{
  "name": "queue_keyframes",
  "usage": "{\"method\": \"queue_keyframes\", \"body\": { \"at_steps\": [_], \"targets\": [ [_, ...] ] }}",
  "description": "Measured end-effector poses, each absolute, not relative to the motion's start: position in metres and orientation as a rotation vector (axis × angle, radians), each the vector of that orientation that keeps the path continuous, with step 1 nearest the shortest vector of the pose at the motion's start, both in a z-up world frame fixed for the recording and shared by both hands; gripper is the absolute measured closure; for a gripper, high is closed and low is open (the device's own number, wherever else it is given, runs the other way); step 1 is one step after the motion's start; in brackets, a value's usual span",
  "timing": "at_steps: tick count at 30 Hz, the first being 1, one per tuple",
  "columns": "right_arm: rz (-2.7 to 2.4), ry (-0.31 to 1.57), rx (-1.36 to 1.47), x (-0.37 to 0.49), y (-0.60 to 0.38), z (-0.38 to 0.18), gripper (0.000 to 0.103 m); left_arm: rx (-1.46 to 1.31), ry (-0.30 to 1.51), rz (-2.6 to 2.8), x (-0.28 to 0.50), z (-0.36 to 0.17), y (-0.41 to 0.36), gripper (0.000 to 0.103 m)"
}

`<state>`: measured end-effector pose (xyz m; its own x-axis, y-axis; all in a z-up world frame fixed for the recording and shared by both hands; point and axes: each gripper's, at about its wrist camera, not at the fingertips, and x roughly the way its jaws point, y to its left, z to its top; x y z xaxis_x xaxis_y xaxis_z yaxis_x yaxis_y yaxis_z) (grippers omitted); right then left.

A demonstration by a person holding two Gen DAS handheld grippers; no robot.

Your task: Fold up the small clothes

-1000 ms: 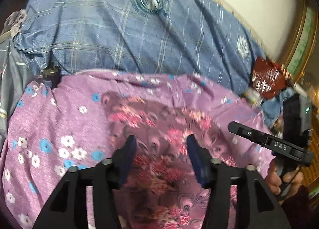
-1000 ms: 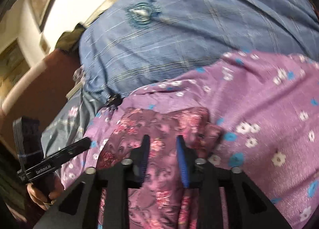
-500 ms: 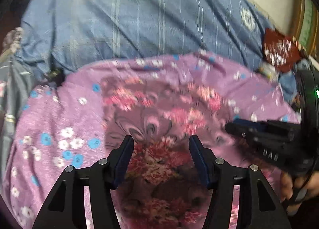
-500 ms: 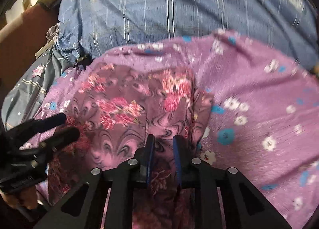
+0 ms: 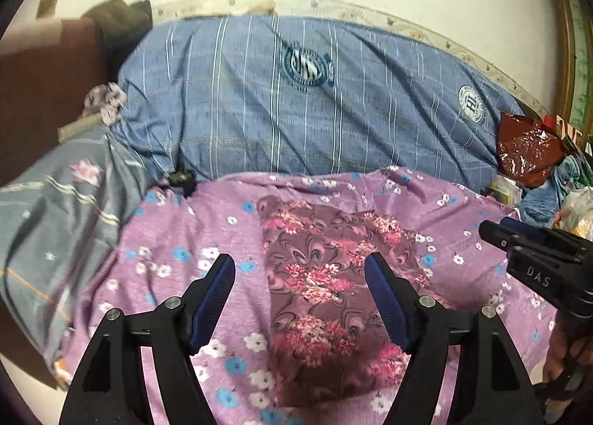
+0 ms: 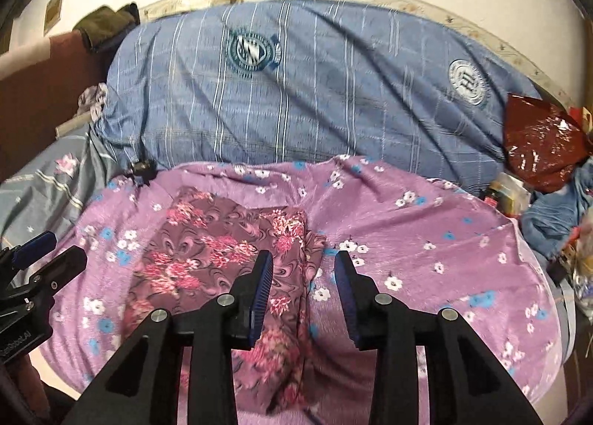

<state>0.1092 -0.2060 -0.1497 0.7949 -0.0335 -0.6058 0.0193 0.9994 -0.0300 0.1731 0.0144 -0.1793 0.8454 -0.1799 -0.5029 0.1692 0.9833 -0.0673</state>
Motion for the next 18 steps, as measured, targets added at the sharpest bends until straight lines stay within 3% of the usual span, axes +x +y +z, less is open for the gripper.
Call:
{"method": "queue_keyframes", "body": {
  "at_steps": [5,9,18],
  "targets": [
    [-0.058,0.603,-0.032,0.079,-0.207,-0.119,0.066,0.023,0.459,-0.177,0.132,-0.151,0.007,0.027],
    [-0.074,0.545,-0.026,0.053,-0.208,-0.091,0.056,0.071,0.396,-0.17,0.094,-0.133,-0.002,0.023],
    [-0.095,0.479,-0.026,0.006,-0.207,-0.055,0.049,0.072,0.307,-0.141,0.018,-0.105,0.002,0.013]
  ]
}}
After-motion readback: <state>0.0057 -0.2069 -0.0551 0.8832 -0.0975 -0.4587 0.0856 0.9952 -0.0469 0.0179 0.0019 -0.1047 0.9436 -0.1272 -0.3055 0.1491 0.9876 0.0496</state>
